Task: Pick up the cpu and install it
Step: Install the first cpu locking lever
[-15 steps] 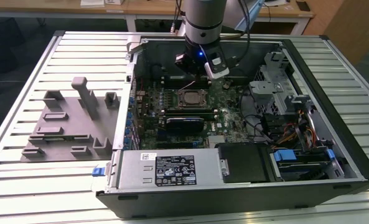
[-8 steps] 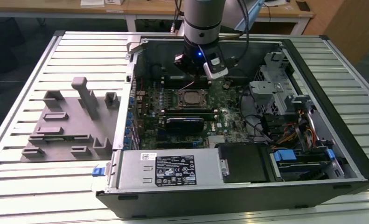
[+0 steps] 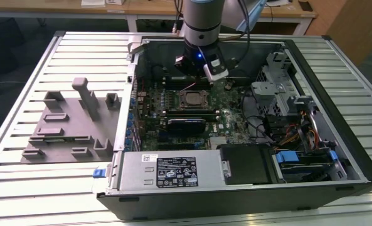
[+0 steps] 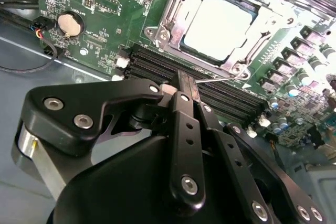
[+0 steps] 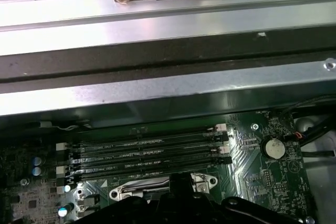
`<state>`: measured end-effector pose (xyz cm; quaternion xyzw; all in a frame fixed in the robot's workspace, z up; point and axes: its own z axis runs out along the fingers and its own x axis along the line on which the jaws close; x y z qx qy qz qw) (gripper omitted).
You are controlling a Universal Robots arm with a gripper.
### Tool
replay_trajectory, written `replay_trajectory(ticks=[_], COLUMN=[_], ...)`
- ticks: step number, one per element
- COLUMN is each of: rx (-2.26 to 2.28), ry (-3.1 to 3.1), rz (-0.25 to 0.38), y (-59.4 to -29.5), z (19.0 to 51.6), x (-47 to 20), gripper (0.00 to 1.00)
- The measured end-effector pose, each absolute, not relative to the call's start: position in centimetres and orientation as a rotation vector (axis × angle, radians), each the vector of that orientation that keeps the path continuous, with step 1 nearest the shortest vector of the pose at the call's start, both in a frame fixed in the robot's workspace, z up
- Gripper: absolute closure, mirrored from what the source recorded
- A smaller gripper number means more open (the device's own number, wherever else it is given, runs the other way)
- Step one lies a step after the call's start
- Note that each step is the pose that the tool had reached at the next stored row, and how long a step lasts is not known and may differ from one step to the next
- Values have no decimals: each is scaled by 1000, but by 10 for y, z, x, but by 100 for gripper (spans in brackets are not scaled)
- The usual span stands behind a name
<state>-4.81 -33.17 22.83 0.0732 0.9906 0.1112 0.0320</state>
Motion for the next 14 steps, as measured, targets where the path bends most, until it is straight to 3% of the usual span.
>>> replay_trajectory(ticks=[14], rx=[213], ry=[3009], rz=[313], y=[-331], z=[217], x=[-54], gripper=[89])
